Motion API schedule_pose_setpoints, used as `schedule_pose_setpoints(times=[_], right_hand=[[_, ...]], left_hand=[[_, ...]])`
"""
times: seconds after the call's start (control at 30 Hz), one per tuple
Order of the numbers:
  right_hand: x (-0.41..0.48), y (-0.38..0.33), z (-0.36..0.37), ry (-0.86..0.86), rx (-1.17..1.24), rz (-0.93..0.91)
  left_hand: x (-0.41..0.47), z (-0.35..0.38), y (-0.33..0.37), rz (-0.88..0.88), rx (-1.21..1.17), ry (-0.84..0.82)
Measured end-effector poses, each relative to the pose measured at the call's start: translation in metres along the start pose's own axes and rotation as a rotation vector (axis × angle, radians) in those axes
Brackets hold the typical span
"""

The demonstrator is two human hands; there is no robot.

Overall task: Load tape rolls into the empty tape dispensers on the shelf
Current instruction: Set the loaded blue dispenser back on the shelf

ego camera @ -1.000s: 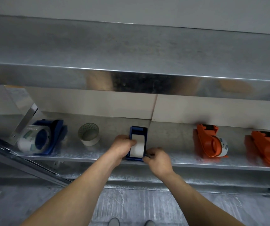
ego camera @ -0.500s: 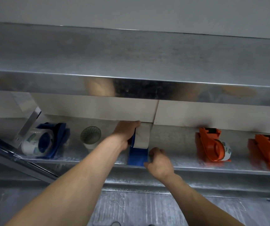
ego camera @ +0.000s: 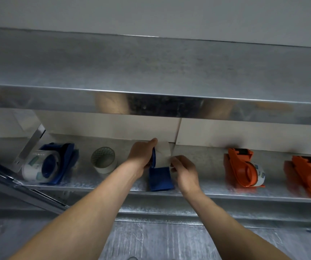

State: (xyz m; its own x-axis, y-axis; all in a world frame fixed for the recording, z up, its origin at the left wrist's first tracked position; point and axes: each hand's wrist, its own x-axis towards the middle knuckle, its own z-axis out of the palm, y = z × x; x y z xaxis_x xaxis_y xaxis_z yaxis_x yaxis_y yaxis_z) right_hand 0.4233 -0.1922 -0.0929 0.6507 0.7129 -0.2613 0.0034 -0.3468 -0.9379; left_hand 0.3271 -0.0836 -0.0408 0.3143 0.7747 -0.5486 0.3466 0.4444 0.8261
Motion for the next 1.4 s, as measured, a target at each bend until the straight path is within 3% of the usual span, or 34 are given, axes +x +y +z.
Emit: schedule_pose_setpoints(times=[0.2, 0.43, 0.5, 0.63, 0.77, 0.9, 1.4], right_hand=[[0.002, -0.019, 0.014, -0.023, -0.114, -0.172], [0.006, -0.011, -0.009, 0.176, 0.013, -0.156], [0.013, -0.004, -0.024, 0.252, -0.184, -0.142], [0.021, 0.011, -0.048, 0.212, -0.881, -0.223], [0.025, 0.016, -0.052, 0.016, -1.244, -0.149], [0.024, 0.018, -0.052, -0.046, -1.24, -0.102], [0.02, 0.018, -0.051, -0.007, -1.203, -0.13]], left_hand=[[-0.001, 0.0, -0.001, 0.035, 0.043, -0.01], [0.002, -0.004, -0.003, 0.077, 0.064, -0.033], [0.001, -0.004, -0.003, 0.083, 0.069, -0.045], [0.001, -0.003, -0.003, 0.092, 0.068, -0.034], [0.0, -0.001, -0.004, 0.098, 0.077, -0.008], [-0.002, -0.001, -0.002, 0.098, 0.098, 0.02], [-0.01, -0.005, 0.004, 0.087, 0.102, 0.053]])
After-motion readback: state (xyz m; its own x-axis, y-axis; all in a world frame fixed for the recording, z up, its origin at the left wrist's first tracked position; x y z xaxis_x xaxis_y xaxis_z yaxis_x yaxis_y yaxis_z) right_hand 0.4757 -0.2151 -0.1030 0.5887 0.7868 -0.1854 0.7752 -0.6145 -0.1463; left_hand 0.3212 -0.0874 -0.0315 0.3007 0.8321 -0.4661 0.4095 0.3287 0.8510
